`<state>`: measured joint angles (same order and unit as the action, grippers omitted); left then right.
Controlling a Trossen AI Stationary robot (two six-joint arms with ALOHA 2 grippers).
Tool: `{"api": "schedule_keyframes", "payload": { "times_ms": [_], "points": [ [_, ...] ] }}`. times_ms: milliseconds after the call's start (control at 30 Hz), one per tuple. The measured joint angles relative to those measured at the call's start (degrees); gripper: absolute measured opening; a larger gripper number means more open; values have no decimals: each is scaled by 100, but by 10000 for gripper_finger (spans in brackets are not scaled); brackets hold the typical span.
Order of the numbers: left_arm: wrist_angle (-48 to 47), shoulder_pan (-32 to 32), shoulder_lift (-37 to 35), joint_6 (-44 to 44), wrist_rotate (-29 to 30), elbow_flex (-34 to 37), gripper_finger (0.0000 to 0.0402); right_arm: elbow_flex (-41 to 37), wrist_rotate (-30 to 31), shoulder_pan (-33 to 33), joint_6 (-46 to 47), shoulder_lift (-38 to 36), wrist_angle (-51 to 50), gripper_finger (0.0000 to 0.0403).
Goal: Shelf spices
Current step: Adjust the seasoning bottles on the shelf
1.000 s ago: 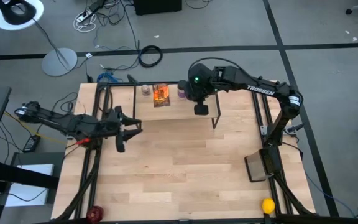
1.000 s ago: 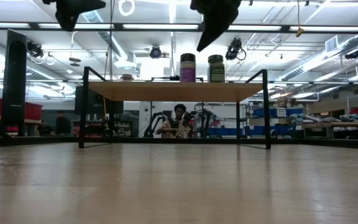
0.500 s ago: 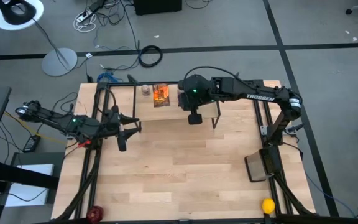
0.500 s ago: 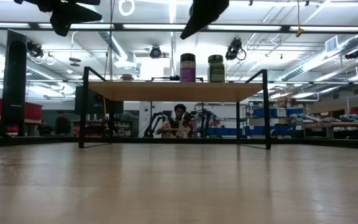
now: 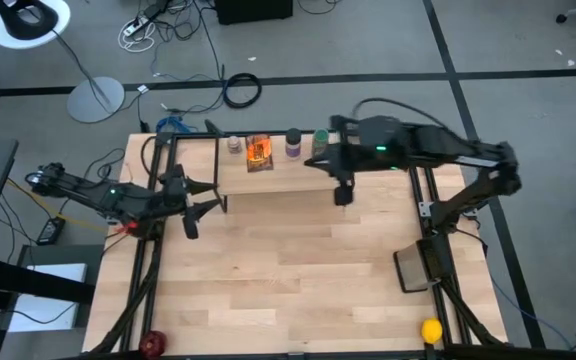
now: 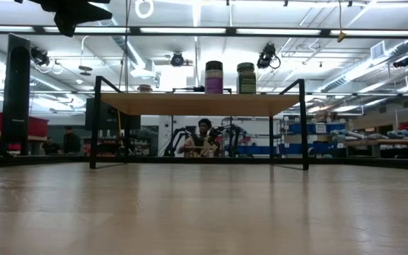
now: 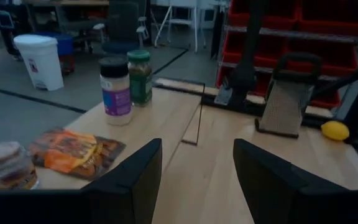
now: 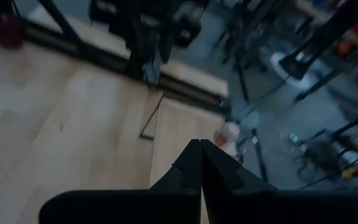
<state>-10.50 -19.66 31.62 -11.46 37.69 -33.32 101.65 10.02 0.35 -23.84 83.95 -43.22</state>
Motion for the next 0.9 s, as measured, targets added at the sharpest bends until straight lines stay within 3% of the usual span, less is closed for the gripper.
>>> {"api": "schedule_keyframes", "payload": {
  "times_ms": [233,467,700,900],
  "points": [
    [-253,-203,-538,98,161,0,202,-831,932,849,88,-1267,302,0],
    [8,-494,-931,540,232,241,202,-3098,1761,1573,802,-2964,1179,0],
    [1106,-521,-973,819,240,1057,202,-5928,1710,1828,1523,-4291,3180,0],
    [1750,-522,-971,424,219,1855,202,-7974,985,1808,1539,-4364,5868,0]
  ]
}}
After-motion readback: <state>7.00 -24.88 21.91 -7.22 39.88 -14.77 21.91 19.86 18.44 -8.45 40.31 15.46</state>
